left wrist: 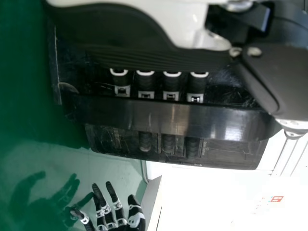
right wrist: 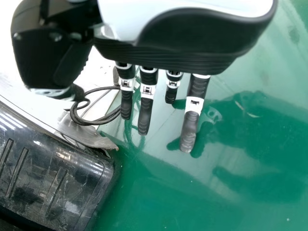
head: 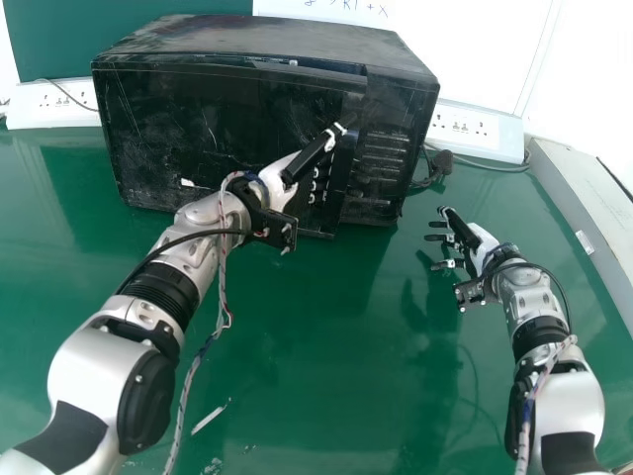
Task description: Open the door of oven
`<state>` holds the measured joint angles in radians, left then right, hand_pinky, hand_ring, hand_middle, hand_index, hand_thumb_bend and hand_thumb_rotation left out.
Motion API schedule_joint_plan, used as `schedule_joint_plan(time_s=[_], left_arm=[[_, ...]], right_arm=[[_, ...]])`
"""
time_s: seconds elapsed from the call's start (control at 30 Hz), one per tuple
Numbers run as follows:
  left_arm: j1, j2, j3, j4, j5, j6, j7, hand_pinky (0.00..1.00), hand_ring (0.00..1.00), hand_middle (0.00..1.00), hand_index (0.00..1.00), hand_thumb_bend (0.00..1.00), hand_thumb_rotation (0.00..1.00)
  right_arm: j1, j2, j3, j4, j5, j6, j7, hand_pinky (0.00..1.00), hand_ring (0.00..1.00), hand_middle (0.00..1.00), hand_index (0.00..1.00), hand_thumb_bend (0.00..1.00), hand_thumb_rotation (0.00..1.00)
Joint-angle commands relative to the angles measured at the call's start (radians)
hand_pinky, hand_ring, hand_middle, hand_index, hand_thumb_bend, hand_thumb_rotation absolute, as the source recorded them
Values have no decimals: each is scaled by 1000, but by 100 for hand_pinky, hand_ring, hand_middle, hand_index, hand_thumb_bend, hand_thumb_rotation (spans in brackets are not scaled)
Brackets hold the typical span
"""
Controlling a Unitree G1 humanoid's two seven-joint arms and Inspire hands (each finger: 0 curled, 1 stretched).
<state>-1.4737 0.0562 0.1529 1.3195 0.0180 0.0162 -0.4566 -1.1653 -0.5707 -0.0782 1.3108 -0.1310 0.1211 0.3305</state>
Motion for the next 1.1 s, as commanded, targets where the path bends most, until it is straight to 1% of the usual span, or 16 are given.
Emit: schedule_joint_plan(time_s=[0.0, 0.1, 0.13, 0.2, 0.27, 0.33, 0.4, 0.47, 0.57, 0.67, 0.7, 0.8, 0.87, 0.93, 1.0, 1.07], left_arm=[[2, -31, 8, -7, -21, -11, -29, 56, 57, 64, 78, 100, 95], [5, -28, 9, -11, -21, -8, -17, 54, 55, 61, 74, 99, 93], [5, -26, 8, -12, -19, -6, -15, 54, 54, 60, 74, 99, 93], [5, -20, 2, -16, -14, -9, -21, 55, 54, 60, 74, 98, 93], [8, -14, -6, -19, -7, -16, -28, 53, 54, 59, 75, 97, 93], [12, -10, -10, -21, -4, -21, -33, 51, 53, 58, 73, 96, 93], [18, -8, -11, -22, -8, -25, -46, 51, 52, 56, 70, 96, 94], [23, -6, -7, -24, -15, -22, -62, 51, 53, 56, 69, 96, 94], [29, -3, -6, -28, -18, -22, -80, 52, 54, 56, 70, 97, 95], [31, -1, -3, -32, -22, -19, -86, 54, 53, 55, 70, 98, 95], [33, 0, -1, -34, -24, -20, -90, 53, 53, 55, 67, 98, 95], [37, 0, 6, -39, -37, -22, -102, 52, 52, 55, 65, 98, 95], [39, 0, 5, -44, -46, -24, -107, 51, 52, 55, 63, 98, 95], [42, -1, 1, -50, -50, -25, -108, 51, 52, 53, 64, 99, 95], [45, -3, -2, -57, -53, -27, -106, 50, 50, 52, 64, 99, 95], [50, -6, -2, -65, -57, -28, -104, 48, 48, 51, 63, 99, 95]], right_arm=[[52, 41, 0, 35, 1, 43, 24, 64, 71, 74, 85, 56, 53], [55, 41, 4, 35, -6, 35, 23, 65, 71, 74, 84, 59, 52], [56, 41, 4, 35, -6, 34, 25, 66, 72, 75, 85, 59, 54], [56, 41, 4, 34, -6, 33, 21, 66, 72, 76, 84, 61, 53], [55, 42, 2, 34, -5, 35, 19, 65, 71, 75, 84, 59, 53], [54, 41, 5, 35, -7, 40, 25, 68, 72, 76, 84, 57, 55], [54, 40, 6, 35, -8, 37, 22, 68, 73, 76, 84, 58, 55], [55, 40, 7, 36, -10, 35, 20, 66, 72, 75, 84, 61, 54], [53, 39, 11, 36, -13, 41, 23, 64, 70, 74, 84, 59, 56], [54, 41, -5, 37, 2, 47, 19, 63, 72, 75, 84, 61, 51], [54, 41, -7, 37, 3, 46, 17, 63, 71, 74, 84, 61, 50], [55, 42, -7, 37, 0, 46, 19, 64, 70, 75, 84, 60, 53], [54, 42, -7, 38, -2, 50, 22, 63, 70, 75, 83, 60, 52], [53, 42, -6, 38, -4, 52, 26, 63, 71, 76, 84, 58, 54], [51, 42, -5, 37, -5, 54, 22, 62, 71, 76, 86, 57, 54], [52, 43, -7, 37, -3, 52, 20, 59, 69, 75, 86, 56, 54]])
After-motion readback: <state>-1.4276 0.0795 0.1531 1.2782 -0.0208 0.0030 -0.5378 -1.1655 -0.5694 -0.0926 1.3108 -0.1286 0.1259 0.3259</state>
